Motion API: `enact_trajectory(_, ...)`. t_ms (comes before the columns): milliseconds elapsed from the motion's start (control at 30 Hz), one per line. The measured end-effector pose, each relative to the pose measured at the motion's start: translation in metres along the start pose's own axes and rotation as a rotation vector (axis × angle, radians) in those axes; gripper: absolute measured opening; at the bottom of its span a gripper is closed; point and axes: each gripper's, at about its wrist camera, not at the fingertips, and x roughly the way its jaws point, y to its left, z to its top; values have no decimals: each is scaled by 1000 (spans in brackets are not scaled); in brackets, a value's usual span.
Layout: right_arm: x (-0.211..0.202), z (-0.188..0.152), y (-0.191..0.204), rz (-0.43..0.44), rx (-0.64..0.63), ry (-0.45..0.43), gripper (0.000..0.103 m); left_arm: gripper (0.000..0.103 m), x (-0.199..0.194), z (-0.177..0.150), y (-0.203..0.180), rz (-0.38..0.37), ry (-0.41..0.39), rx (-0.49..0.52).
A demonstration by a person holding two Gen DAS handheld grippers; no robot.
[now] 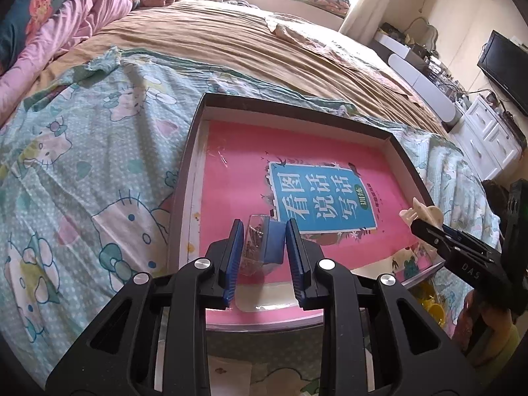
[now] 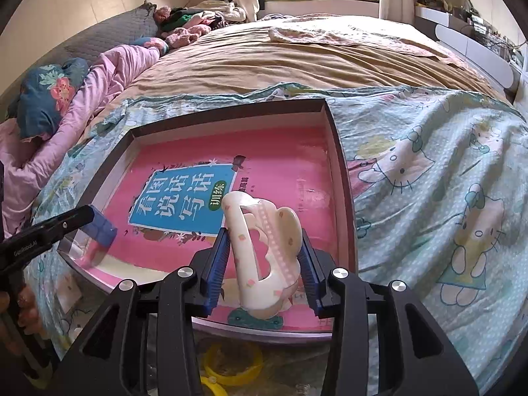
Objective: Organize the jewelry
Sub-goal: 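Carry both items into the pink box and open both tools to release them, then withdraw both tools from the box back over the remaining jewelry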
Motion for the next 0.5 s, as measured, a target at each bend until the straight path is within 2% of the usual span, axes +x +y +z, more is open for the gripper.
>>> enact_trajectory(33,-2,-1,-1,3,8,-7,42,19,0,0,0,-3,1,-2)
enact_trajectory(67,-4,-1,-1,3,13,-14,52,19,-1,0,0,-6,2,-5)
enact_trajectory(133,-11,-1,-1,0,23,-36,63,25,-2,1,1,-6,2,-6)
enact_trajectory(300,-28,-3,2,7,21,-65,68,33,-12,3,1,-20,-16,-10)
enact_trajectory(400,-40,-7,4,23,27,-83,74,45,-23,7,-3,-20,-39,1)
enact_trajectory(467,-47,-9,7,30,25,-95,79,49,-28,8,-6,-4,-57,16)
enact_trajectory(500,-51,-10,7,35,23,-100,80,55,-30,9,-7,-2,-62,19)
